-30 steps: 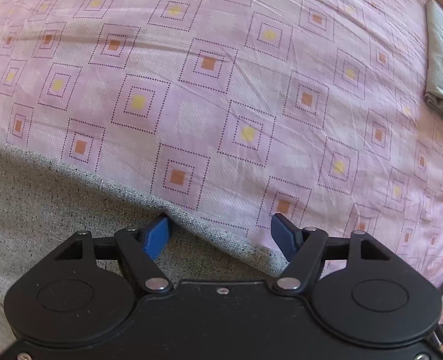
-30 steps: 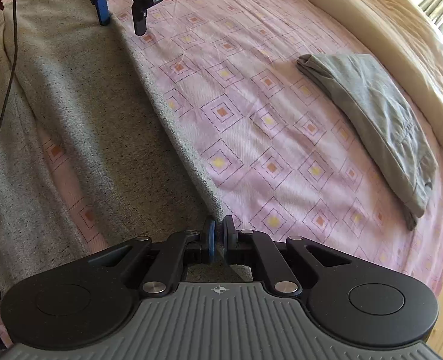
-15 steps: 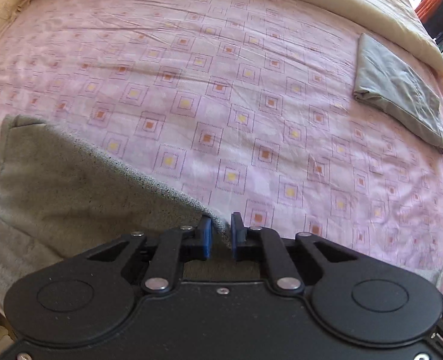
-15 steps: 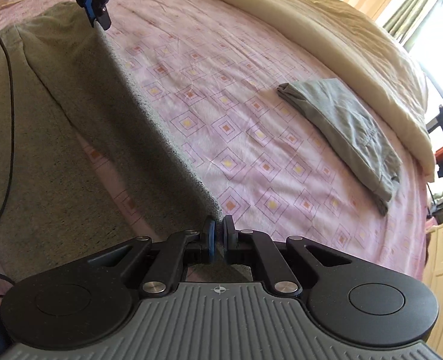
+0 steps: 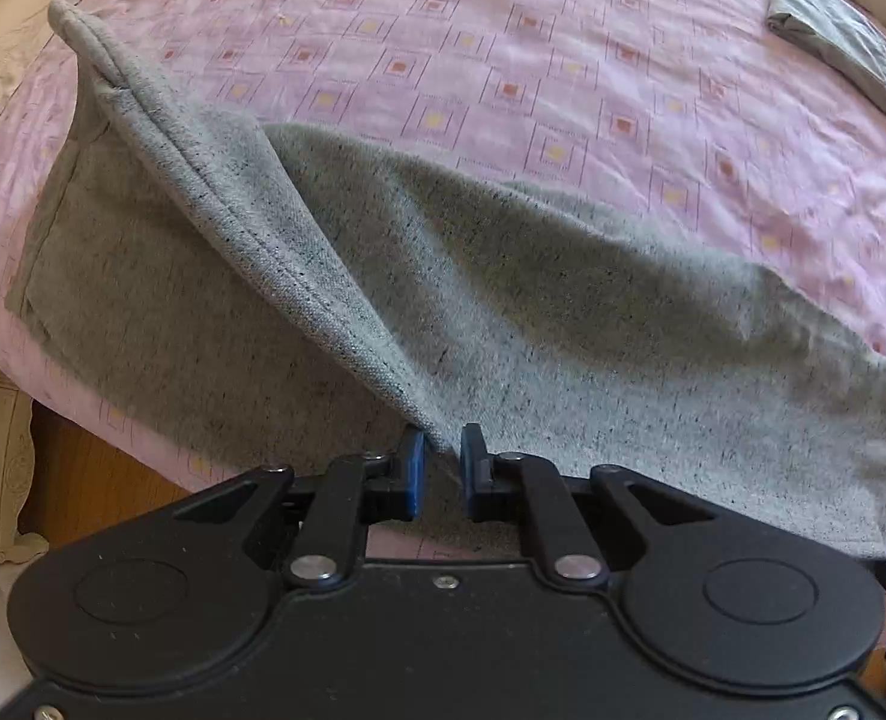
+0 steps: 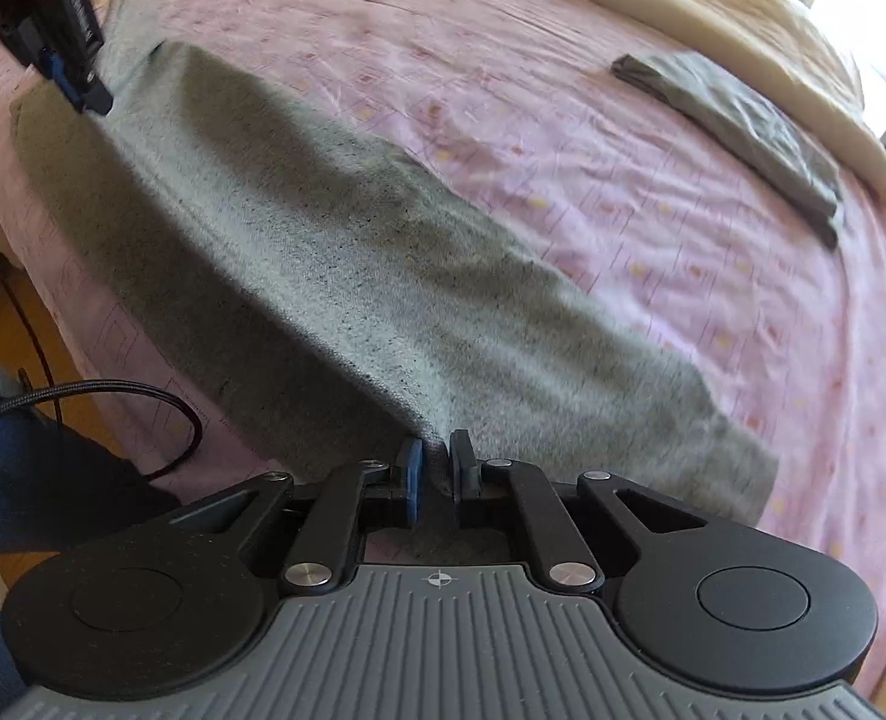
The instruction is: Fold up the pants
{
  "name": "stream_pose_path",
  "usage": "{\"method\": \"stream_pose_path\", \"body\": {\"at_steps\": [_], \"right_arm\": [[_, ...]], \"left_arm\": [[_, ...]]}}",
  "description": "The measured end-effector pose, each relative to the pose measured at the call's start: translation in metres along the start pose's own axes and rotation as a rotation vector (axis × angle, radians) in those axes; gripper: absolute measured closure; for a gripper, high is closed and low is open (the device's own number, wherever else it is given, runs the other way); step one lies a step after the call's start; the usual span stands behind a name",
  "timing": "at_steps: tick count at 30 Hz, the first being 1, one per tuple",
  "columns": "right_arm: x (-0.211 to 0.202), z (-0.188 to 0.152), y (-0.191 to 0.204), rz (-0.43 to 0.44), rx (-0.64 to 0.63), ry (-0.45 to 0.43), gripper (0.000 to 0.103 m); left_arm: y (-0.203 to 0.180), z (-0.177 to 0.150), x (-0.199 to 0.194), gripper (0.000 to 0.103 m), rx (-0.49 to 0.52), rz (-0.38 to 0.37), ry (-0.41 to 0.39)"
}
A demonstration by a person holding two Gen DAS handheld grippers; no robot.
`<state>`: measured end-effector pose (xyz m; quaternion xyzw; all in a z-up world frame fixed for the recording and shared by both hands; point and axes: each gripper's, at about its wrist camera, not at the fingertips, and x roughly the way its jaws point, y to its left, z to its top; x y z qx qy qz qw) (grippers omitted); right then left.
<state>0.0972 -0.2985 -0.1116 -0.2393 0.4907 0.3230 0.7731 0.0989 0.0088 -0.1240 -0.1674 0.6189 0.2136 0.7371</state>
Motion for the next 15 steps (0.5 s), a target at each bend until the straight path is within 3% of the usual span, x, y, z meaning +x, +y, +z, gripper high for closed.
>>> {"method": "stream_pose_path", "body": {"at_steps": [4,9,15], "right_arm": [[-0.018,-0.021,-0.035,-0.042,0.333,-0.052,0.08],[-0.028,-0.058,-0.088,-0.142,0.737,-0.067,0.079],[-0.019,-0.085,-0.11,-0.15,0.92,-0.07,0.073]], "left_arm": [[-0.007,-0.009,0.008,0.092,0.005,0.007,0.004],[-0.015,-0.018,0.01,0.092,0.031,0.011,-0.018],[-0.018,-0.025,0.006,0.09,0.046,0.007,-0.015]]}}
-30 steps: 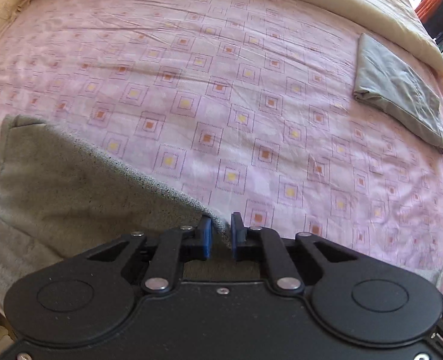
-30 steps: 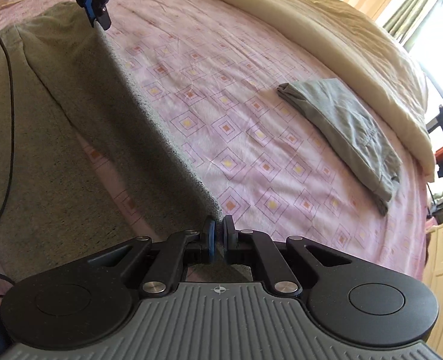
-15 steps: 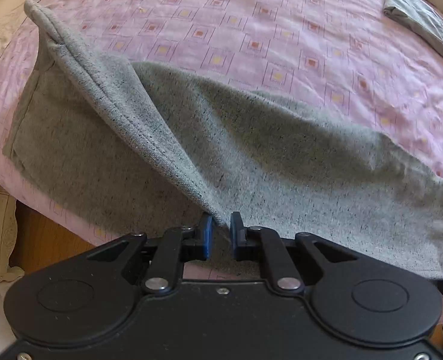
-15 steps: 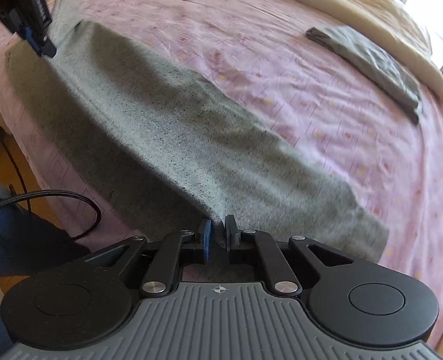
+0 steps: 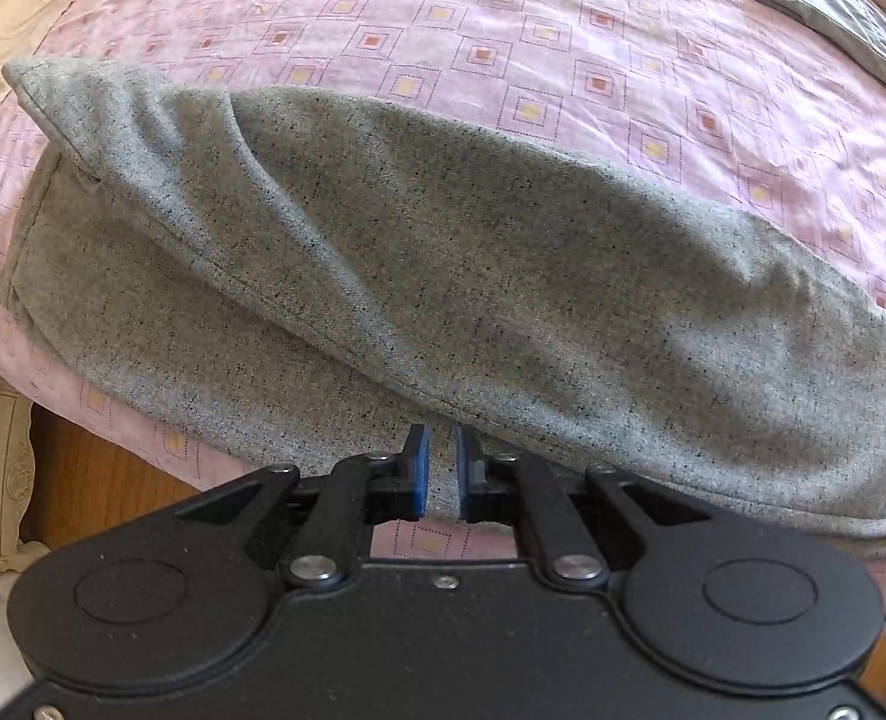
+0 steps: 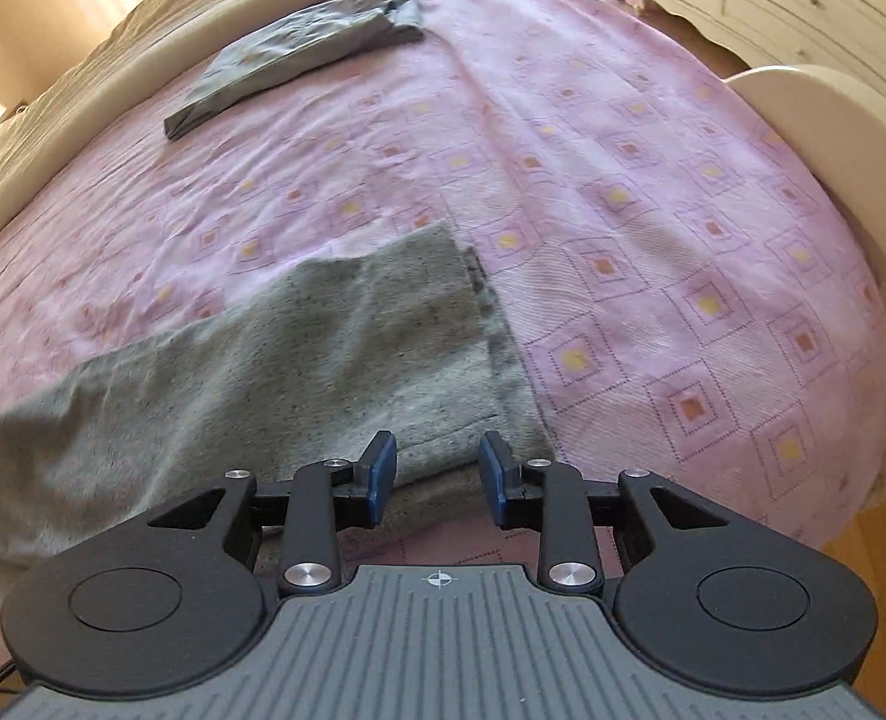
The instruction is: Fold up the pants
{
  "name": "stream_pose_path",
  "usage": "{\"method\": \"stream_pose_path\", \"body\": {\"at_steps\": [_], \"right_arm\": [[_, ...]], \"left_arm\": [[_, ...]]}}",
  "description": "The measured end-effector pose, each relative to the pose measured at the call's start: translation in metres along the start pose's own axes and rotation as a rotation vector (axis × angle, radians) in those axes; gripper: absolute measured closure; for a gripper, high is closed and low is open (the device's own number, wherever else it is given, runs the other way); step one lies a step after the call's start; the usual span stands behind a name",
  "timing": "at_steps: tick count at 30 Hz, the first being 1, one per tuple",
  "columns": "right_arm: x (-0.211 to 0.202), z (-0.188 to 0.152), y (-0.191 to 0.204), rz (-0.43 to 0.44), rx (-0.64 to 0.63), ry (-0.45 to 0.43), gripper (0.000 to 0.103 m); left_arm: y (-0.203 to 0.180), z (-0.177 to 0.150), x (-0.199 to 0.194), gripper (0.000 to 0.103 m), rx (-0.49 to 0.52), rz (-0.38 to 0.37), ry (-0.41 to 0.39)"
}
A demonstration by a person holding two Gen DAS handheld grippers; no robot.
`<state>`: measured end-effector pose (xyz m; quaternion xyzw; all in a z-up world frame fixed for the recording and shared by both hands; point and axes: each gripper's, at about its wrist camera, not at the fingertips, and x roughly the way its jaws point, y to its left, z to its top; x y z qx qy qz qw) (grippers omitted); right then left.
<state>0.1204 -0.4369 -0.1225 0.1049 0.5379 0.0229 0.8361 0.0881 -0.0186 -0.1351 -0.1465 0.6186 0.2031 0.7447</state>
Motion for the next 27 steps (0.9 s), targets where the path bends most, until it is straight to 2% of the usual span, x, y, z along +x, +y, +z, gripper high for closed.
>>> {"method": "stream_pose_path", "body": {"at_steps": [3,6,13,18,20,21,23,25,27], "right_arm": [[0.006,0.0,-0.008,0.015,0.077,0.017,0.073],[0.014,0.001,-0.011,0.02,0.138,0.039,0.073],[0.012,-0.005,-0.01,-0.045,0.192,0.021,0.073],[0.026,-0.001,-0.018,-0.009,0.274,0.044,0.072],[0.026,0.003,-0.018,0.02,0.294,0.034,0.079],[0.021,0.005,-0.013,0.018,0.266,0.016,0.1],[-0.001,0.01,0.003,0.047,0.144,-0.037,0.1],[-0.028,0.013,0.017,0.038,0.025,-0.094,0.1],[-0.035,0.012,0.013,-0.009,0.005,-0.092,0.1]], "left_arm": [[-0.001,-0.003,-0.005,0.085,0.018,0.002,-0.005],[0.0,-0.006,-0.01,0.085,0.022,0.003,-0.011],[-0.003,-0.009,-0.012,0.084,0.027,0.0,-0.006],[-0.011,-0.01,-0.01,0.081,0.056,0.006,-0.002],[-0.015,-0.01,-0.01,0.08,0.074,0.01,-0.002],[-0.017,-0.01,-0.01,0.08,0.084,0.012,-0.002],[-0.021,-0.009,-0.011,0.08,0.101,0.013,-0.007],[-0.025,-0.008,-0.011,0.064,0.115,0.017,-0.02],[-0.029,-0.005,-0.008,0.06,0.12,0.031,-0.033]]}}
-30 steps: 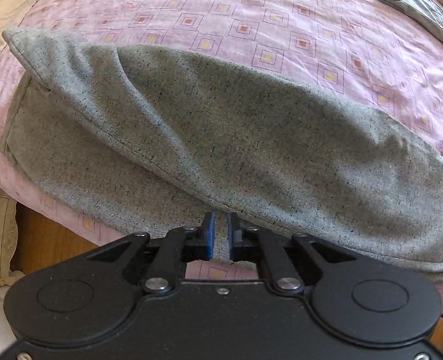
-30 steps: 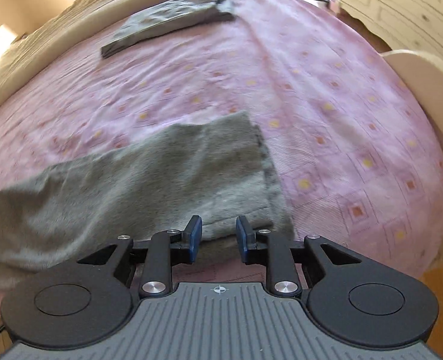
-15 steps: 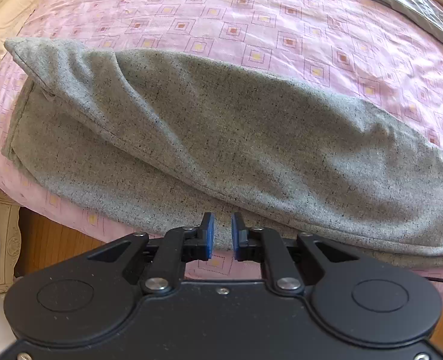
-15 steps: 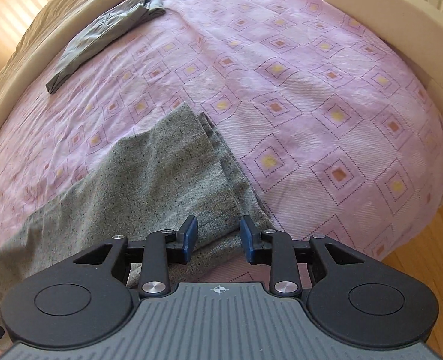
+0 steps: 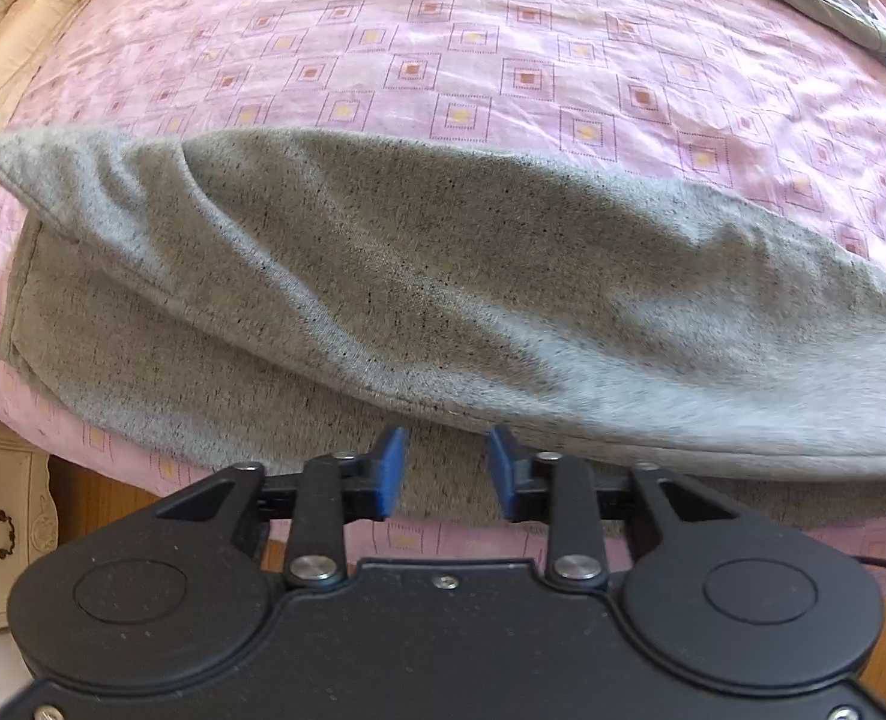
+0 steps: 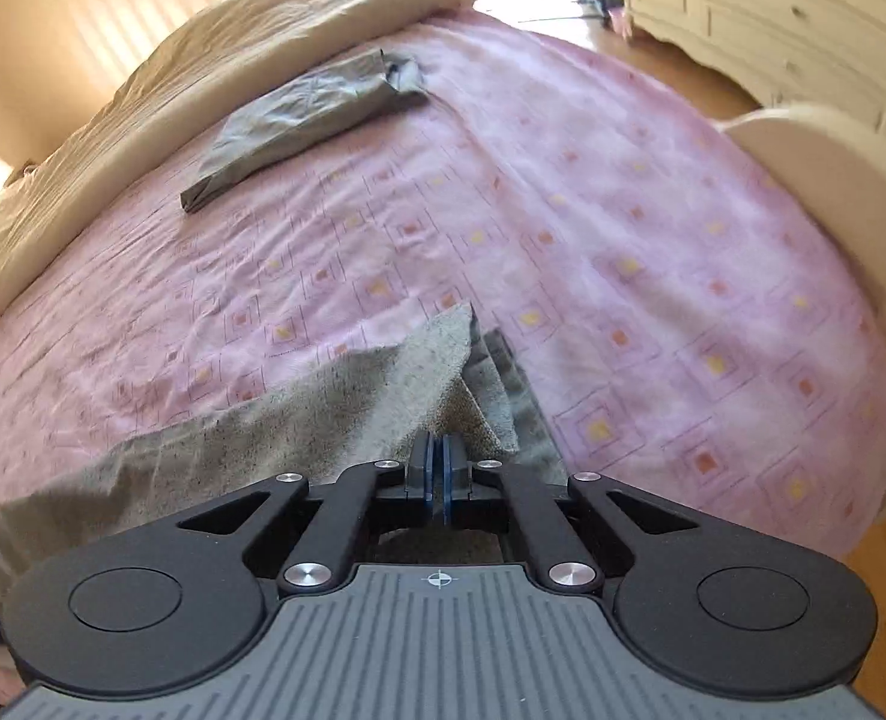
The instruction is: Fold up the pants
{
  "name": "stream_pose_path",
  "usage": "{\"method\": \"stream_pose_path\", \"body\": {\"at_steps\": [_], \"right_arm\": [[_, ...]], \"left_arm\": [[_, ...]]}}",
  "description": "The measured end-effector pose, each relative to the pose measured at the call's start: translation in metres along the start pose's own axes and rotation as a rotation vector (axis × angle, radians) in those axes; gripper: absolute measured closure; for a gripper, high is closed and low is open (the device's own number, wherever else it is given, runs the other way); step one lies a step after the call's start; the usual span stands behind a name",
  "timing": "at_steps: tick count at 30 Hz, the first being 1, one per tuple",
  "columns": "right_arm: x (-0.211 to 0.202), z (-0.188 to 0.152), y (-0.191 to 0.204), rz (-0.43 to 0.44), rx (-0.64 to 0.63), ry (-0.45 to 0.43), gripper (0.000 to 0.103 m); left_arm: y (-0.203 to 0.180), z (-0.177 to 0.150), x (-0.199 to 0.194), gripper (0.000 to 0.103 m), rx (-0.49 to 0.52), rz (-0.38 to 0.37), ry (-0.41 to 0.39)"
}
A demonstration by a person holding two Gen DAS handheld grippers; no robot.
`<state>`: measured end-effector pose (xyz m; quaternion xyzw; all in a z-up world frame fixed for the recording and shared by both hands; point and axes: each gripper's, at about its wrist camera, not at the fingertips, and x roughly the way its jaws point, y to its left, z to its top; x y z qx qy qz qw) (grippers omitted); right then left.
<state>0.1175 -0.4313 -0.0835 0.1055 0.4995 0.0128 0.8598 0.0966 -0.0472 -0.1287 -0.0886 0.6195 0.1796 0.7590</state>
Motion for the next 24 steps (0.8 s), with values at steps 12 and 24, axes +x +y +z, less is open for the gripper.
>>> {"method": "stream_pose_path", "body": {"at_steps": [12,24], "right_arm": [[0.021,-0.005,-0.013,0.064,-0.072,0.08,0.084],[0.043,-0.026,-0.034,0.062,0.248,0.151,0.073]], "left_arm": [[-0.015,0.012,0.012,0.054,0.022,0.028,0.02],[-0.021,-0.001,0.0,0.054,0.025,0.021,0.032]]}}
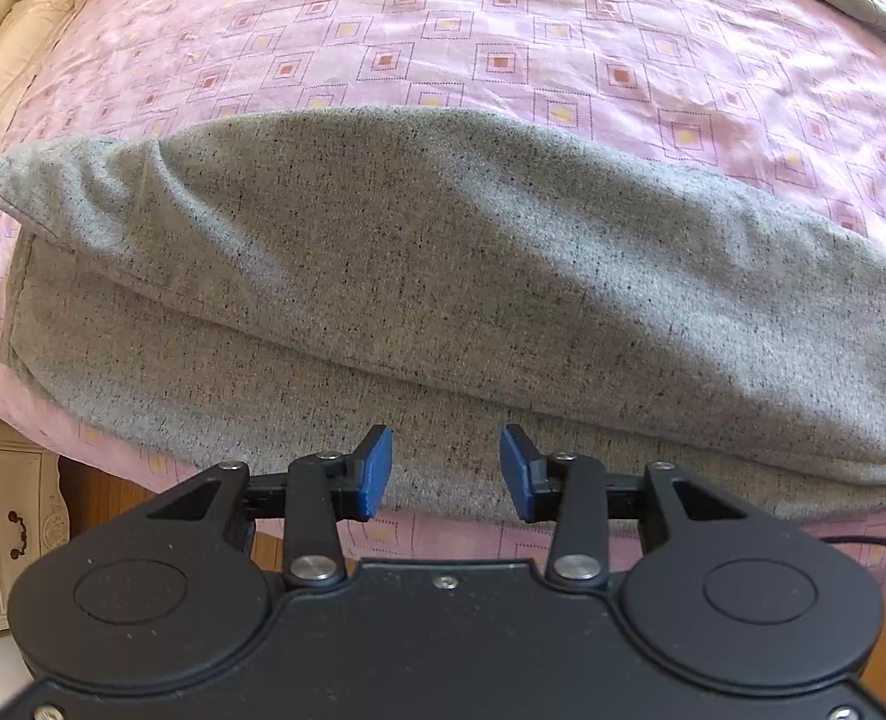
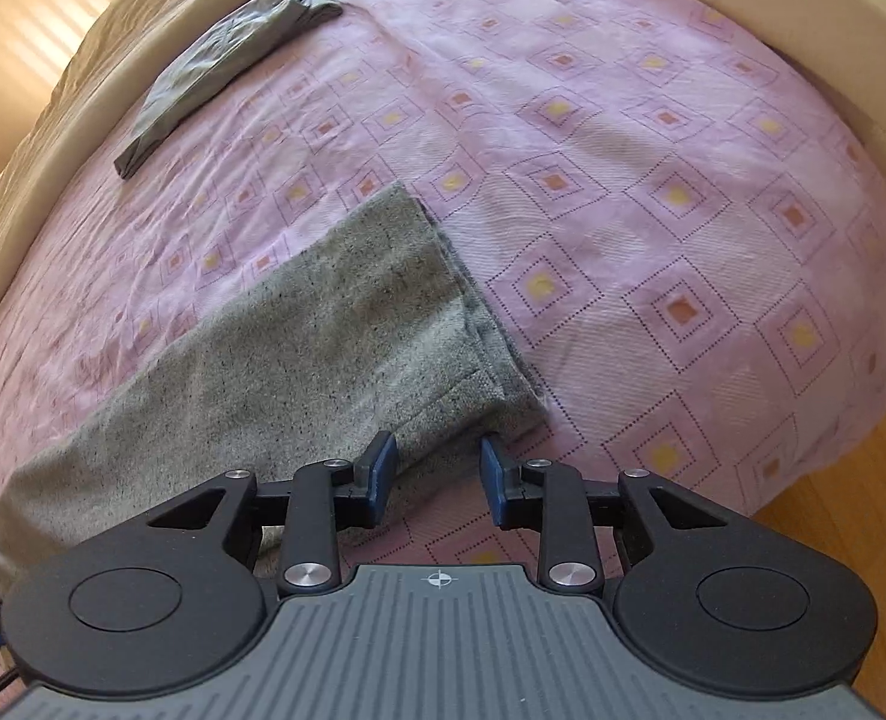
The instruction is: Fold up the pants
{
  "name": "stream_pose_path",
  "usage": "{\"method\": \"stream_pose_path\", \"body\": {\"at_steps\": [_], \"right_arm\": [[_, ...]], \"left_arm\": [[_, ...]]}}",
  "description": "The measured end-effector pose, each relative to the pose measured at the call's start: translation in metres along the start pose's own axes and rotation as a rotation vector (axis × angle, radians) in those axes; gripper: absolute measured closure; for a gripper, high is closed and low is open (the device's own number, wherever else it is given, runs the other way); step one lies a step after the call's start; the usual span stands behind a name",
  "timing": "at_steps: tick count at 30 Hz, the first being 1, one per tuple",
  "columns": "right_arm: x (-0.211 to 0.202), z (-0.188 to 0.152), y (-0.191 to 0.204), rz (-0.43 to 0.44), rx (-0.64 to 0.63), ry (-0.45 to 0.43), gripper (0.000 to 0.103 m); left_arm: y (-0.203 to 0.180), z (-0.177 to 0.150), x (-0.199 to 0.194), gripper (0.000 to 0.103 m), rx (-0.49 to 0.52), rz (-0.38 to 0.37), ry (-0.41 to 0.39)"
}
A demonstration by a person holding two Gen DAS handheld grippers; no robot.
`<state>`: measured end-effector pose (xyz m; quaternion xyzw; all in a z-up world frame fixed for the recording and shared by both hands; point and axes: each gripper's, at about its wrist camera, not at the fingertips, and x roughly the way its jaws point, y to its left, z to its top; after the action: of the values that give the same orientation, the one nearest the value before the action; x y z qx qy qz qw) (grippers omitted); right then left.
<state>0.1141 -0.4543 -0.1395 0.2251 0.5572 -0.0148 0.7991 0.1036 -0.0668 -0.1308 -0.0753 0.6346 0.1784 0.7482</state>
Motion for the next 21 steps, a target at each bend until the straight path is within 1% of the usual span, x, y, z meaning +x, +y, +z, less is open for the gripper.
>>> {"method": "stream_pose_path", "body": {"at_steps": [3,6,8,10,11,12,14,17,19,21], "right_arm": [[0.002,0.003,-0.003,0.019,0.063,-0.008,0.073],[0.003,0.005,-0.002,0.001,0.09,-0.002,0.073],[0.0,0.005,0.003,-0.065,0.087,0.009,0.073],[-0.007,0.003,0.01,-0.119,0.043,-0.028,0.073],[-0.011,0.001,0.014,-0.129,0.004,-0.05,0.073],[-0.013,0.0,0.016,-0.115,-0.032,-0.068,0.073],[-0.01,0.001,0.017,-0.079,-0.061,-0.066,0.073],[-0.002,0.007,0.015,-0.048,-0.043,-0.059,0.073],[0.002,0.01,0.012,-0.057,-0.025,-0.053,0.073],[0.006,0.01,0.008,-0.044,-0.005,-0.045,0.073]], "left_arm": [[0.0,-0.003,-0.001,0.054,-0.005,0.001,0.009],[0.001,-0.005,-0.002,0.053,-0.015,0.005,0.017],[0.002,-0.007,-0.003,0.053,-0.021,0.002,0.015],[0.003,-0.008,-0.005,0.053,-0.027,0.005,0.011],[0.003,-0.008,-0.005,0.053,-0.03,0.005,0.01],[0.003,-0.009,-0.005,0.053,-0.035,0.004,0.012],[0.003,-0.01,-0.004,0.053,-0.038,0.002,0.019],[0.001,-0.01,-0.005,0.053,-0.03,0.005,0.017],[0.0,-0.009,-0.006,0.053,-0.026,0.002,0.012],[-0.001,-0.009,-0.006,0.052,-0.023,-0.001,0.011]]}}
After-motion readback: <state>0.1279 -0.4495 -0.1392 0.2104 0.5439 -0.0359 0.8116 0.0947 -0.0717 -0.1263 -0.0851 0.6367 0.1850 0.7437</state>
